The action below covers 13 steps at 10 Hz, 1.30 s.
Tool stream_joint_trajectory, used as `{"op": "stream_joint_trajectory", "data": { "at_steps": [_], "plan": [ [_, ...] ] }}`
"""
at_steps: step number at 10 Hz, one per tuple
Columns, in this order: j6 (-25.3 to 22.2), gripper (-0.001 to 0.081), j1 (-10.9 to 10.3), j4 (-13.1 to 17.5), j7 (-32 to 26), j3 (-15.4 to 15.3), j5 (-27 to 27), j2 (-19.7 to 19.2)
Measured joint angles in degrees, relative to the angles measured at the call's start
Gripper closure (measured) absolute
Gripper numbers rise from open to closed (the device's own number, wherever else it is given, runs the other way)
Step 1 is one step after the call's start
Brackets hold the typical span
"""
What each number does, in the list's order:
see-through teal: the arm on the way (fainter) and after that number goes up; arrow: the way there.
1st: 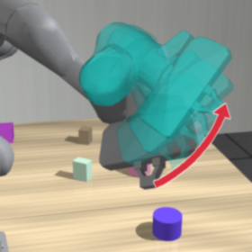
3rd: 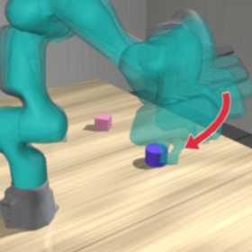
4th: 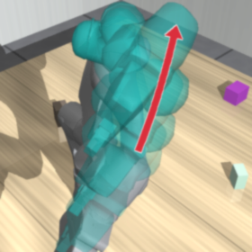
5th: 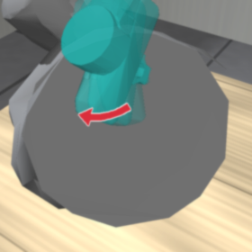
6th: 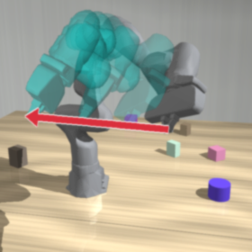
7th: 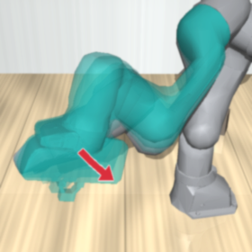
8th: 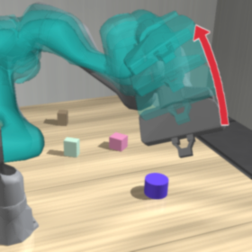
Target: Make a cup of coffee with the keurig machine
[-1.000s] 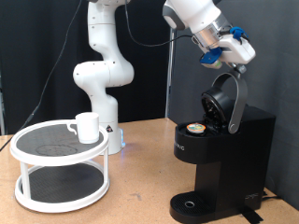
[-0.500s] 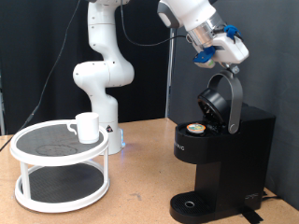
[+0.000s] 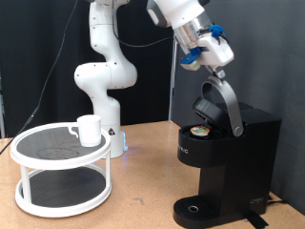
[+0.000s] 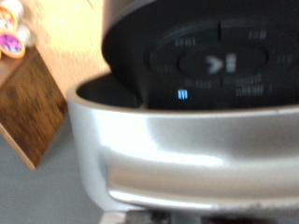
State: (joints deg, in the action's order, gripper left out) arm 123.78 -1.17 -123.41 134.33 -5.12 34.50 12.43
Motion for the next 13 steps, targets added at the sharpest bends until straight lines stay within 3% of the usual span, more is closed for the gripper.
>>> {"op": "stream_joint_trajectory", "data": {
  "at_steps": [7, 13],
  "plan": [
    [5.2, 0.0806, 3.5, -4.9, -1.7, 1.0, -3.3, -0.3],
    [9.4, 0.0806, 4.8, -7.3, -2.8, 1.2, -6.1, -4.2]
  ]
}}
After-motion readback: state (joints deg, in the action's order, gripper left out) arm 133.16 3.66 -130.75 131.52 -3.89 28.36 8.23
